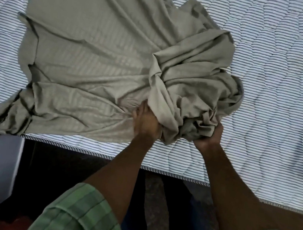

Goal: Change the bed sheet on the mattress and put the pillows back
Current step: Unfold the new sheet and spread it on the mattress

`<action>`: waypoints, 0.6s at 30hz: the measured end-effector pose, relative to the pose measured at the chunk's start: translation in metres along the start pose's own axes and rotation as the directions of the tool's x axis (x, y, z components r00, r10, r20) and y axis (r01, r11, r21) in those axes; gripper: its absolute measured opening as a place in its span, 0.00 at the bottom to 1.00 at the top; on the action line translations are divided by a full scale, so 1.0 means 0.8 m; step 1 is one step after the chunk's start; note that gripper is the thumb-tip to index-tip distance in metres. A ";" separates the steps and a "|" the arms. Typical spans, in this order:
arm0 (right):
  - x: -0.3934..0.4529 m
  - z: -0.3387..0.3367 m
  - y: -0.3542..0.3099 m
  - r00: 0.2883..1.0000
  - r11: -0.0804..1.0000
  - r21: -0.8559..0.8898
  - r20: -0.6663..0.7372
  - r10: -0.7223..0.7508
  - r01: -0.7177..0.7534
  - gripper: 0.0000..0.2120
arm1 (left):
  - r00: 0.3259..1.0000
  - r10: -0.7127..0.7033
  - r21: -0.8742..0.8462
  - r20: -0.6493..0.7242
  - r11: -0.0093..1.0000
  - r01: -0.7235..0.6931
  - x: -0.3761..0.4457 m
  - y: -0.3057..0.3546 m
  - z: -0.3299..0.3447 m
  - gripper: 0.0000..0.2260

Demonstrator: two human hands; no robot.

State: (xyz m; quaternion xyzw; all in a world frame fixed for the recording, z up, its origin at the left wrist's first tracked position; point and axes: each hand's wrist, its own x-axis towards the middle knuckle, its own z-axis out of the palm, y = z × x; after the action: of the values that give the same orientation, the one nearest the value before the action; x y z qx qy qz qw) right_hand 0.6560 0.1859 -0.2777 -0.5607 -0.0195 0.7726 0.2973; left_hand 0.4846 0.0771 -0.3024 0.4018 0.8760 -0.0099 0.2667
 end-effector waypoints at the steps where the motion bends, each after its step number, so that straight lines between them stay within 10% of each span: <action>1: 0.002 -0.006 0.001 0.998 0.997 -0.040 0.000 0.060 -0.060 0.19 | 1.000 0.015 -0.038 0.014 0.999 -0.014 -0.001 0.007 0.004 0.32; 6: -0.006 -0.016 -0.026 0.963 0.941 -0.253 0.094 0.254 -0.224 0.11 | 0.979 -0.042 -0.066 0.199 0.996 0.056 0.010 -0.009 0.019 0.17; 14: 0.022 -0.099 -0.126 0.955 0.922 -0.316 -0.121 -0.271 0.221 0.12 | 0.974 -0.203 0.368 0.101 0.917 0.153 0.007 -0.126 -0.004 0.28; 18: 0.023 -0.115 -0.138 0.990 0.797 -0.594 0.003 -0.138 0.113 0.05 | 0.940 -0.339 0.441 0.044 0.851 0.286 0.007 -0.179 -0.019 0.25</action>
State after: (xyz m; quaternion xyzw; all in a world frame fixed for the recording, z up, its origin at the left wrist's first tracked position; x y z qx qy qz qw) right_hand 0.7818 0.2576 -0.2876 -0.6383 -0.2905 0.6951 0.1583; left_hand 0.3731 -0.0120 -0.3203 0.3010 0.8882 -0.2693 0.2189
